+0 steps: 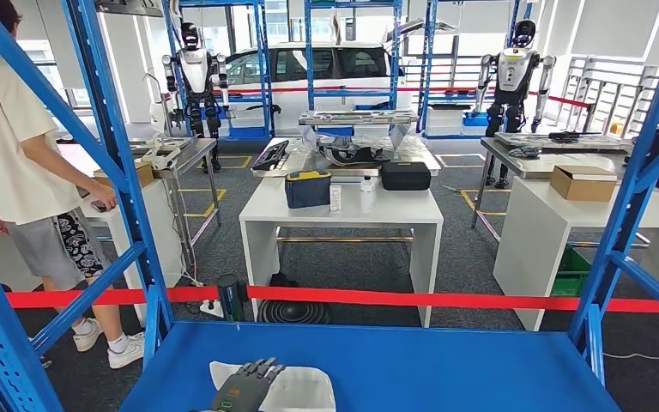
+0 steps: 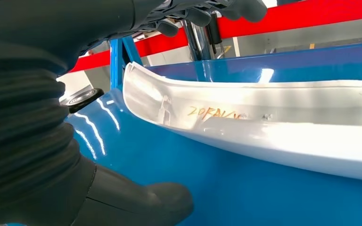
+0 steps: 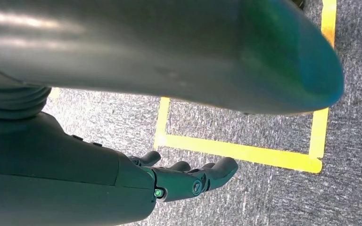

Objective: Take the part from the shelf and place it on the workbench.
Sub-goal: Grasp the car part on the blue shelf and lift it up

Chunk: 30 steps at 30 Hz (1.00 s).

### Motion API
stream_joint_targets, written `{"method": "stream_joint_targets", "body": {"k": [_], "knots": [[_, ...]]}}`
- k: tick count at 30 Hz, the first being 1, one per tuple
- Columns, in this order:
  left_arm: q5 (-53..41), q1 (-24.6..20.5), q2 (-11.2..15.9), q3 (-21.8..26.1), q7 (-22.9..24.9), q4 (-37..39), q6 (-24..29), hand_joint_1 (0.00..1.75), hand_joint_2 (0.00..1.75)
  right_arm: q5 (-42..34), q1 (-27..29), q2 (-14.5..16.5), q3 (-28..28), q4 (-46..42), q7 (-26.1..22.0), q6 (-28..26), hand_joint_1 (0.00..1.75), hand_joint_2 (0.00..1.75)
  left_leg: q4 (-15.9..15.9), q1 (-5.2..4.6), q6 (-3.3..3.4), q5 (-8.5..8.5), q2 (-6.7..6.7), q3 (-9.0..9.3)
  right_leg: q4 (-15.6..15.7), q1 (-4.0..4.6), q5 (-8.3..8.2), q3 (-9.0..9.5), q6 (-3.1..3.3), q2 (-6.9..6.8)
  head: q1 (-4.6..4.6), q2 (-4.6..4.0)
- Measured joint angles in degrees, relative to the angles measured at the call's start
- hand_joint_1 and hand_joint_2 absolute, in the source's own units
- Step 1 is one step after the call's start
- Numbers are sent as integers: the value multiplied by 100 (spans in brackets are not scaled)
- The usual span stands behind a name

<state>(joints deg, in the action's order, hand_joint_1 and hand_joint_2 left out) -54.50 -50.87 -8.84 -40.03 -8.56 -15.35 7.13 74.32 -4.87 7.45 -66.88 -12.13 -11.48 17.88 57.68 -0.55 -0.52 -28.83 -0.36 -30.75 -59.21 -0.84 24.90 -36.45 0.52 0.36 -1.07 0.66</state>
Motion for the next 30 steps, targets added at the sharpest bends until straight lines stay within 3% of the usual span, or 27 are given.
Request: {"method": "stream_joint_targets", "body": {"k": [8,23,27,30], "knots": [[-67,208,-45,7,-132,-1,231,0,175,69,-5,11,27,0,13,0,0,0,1,0,0,0,-1,5,0,0,0,0,0,-1,0,0],[-269,502,-423,5,-250,2,548,0,175,72,-6,33,83,2,84,0,0,0,3,-1,14,-10,0,-35,2,-1,6,3,-9,-2,-1,0],[-297,532,-468,5,-242,4,569,172,175,68,-5,42,83,2,85,0,0,0,3,-1,15,-11,0,-37,2,-1,6,2,-9,-2,-1,0],[-309,562,-488,5,-237,5,625,175,175,56,-5,45,82,2,89,0,0,0,3,-1,15,-11,0,-36,2,-1,7,2,-9,-2,0,0]]}}
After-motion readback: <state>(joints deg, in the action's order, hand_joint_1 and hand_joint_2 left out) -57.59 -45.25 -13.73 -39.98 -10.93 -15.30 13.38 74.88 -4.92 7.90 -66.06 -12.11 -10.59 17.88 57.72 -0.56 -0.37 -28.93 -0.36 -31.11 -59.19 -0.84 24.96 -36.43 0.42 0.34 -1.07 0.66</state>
